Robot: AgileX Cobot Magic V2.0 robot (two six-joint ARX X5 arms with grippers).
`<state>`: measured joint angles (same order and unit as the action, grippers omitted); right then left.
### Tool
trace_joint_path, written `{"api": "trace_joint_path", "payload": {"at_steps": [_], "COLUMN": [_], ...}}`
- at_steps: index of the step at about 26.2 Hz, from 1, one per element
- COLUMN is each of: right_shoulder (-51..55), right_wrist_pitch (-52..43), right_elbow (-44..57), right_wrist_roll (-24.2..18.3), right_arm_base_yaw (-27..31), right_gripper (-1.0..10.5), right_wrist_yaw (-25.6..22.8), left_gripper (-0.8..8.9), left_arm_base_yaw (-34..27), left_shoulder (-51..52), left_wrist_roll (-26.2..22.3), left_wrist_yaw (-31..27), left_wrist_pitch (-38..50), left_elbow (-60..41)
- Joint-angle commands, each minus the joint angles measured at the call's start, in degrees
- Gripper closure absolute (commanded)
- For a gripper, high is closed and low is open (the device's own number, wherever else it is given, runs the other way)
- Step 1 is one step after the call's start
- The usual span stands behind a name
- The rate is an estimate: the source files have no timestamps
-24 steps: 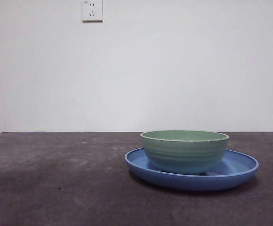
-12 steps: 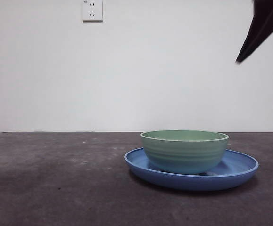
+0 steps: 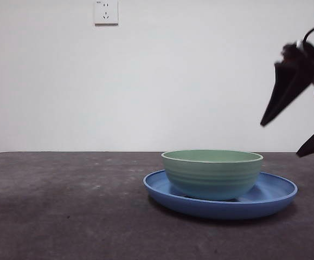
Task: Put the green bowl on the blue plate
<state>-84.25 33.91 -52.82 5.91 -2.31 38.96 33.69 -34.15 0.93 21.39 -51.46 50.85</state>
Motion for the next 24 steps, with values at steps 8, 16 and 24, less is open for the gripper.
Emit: {"api": "trace_joint_path", "payload": {"at_steps": [8, 16, 24], "right_shoulder": [-8.74, -13.86, -15.45], "right_wrist_pitch": [-3.56, -3.91, -4.24], "right_elbow": [-0.85, -0.85, -0.85], "right_wrist_roll": [-1.16, -2.36, -3.58], "right_arm_base_yaw": [-0.20, -0.22, -1.01], "right_gripper": [6.8, 7.6, 8.8], "right_wrist_yaw": [-0.17, 0.28, 0.24], "left_gripper": [1.60, 1.60, 1.60], "left_arm_base_yaw": [0.22, 0.22, 0.22], "left_shoulder": [-0.22, -0.22, -0.22], "left_wrist_roll": [-0.46, -0.48, -0.48], "left_wrist_yaw": [0.33, 0.35, 0.33], "left_wrist_pitch": [0.37, 0.33, 0.31], "left_elbow": [0.42, 0.42, 0.42]}}
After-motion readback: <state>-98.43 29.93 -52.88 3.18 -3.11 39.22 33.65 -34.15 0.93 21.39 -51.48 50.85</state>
